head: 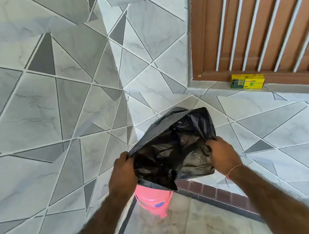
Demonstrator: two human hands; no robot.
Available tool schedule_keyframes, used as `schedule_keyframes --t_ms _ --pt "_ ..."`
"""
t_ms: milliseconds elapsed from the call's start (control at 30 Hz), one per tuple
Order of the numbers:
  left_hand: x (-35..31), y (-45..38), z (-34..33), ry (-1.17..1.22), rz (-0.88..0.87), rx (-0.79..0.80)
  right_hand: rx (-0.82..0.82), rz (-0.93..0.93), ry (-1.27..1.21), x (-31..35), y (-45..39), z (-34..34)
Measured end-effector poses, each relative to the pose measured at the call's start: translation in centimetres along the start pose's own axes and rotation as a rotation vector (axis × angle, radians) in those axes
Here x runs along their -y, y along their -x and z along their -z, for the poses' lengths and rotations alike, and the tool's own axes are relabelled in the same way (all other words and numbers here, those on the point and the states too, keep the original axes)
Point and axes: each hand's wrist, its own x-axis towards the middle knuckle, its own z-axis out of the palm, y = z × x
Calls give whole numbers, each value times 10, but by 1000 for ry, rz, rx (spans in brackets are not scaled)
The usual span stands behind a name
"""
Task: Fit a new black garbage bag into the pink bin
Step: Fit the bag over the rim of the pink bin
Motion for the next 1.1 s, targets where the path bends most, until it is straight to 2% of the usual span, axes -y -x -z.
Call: schedule_keyframes --t_ms 167,267,433,500,600,700,833,1100 --pt "-5 4 0 137 155 -56 15 36 -50 4 -4 -10" --pt "-4 3 2 197 267 -35 28 31 -50 6 -11 -11" --pt "5 -12 8 247 292 31 -7 -4 -111 14 -34 -1" --pt "18 -21 14 183 247 119 -38 -26 -126 19 -50 6" --pt "44 -34 20 -87 182 257 -24 -48 -75 25 -74 8" --pt "67 -46 23 -197 229 341 50 -86 -28 39 -94 -3" --pt "110 -83 14 -43 227 355 132 -114 1 64 -117 -32" --pt "137 -158 26 281 316 189 244 -89 72 124 -158 -65"
